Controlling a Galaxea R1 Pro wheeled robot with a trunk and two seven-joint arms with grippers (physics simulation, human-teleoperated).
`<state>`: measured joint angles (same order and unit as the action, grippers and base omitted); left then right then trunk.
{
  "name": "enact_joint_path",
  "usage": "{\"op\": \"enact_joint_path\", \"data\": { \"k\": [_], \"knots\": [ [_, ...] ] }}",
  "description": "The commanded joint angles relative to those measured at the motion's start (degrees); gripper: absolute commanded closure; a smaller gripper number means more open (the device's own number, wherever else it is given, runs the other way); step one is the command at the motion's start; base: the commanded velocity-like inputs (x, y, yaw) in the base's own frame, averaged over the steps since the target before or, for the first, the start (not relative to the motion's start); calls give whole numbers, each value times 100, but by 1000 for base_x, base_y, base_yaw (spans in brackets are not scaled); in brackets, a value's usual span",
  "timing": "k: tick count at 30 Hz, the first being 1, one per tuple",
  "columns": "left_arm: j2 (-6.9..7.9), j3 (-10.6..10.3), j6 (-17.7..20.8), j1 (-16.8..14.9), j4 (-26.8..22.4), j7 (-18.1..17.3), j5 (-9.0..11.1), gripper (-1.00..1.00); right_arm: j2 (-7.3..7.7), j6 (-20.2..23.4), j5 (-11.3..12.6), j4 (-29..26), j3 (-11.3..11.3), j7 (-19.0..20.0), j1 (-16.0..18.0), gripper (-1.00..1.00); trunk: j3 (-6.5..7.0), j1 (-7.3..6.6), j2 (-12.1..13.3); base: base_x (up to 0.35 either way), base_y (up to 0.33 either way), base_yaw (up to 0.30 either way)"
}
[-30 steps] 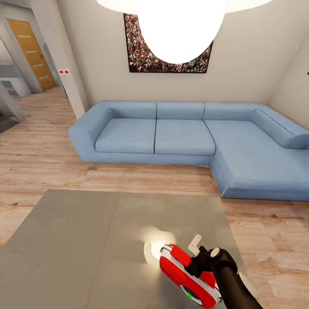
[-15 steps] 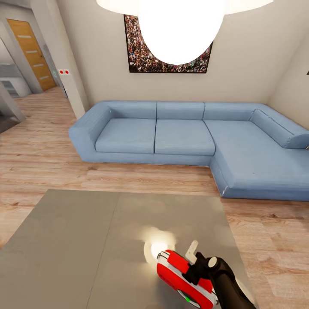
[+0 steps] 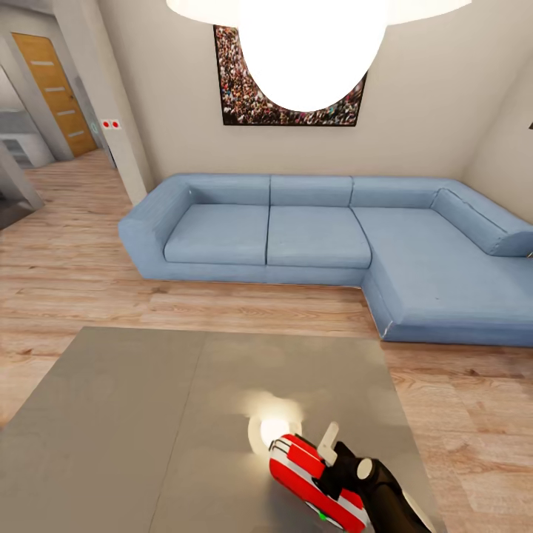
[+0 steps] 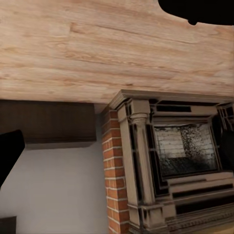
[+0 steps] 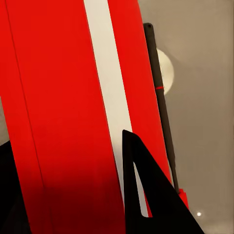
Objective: Turn on the radio receiver that's on the table in the living room.
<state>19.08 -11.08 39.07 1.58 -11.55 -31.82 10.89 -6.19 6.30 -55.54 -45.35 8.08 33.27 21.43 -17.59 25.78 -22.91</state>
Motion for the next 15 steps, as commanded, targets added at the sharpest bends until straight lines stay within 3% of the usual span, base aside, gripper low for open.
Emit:
{"op": "enact_joint_path", "data": {
  "k": [1,15],
  "knots": [
    [0,1,-20,0,15,0,1,-100,3,-23,8,35,2,-17,1,100,0,0,-1,0,0,0],
    [-10,1,-559,0,374,0,18,-100,23,-371,8,485,11,-573,1,100,0,0,-1,0,0,0]
  ]
}}
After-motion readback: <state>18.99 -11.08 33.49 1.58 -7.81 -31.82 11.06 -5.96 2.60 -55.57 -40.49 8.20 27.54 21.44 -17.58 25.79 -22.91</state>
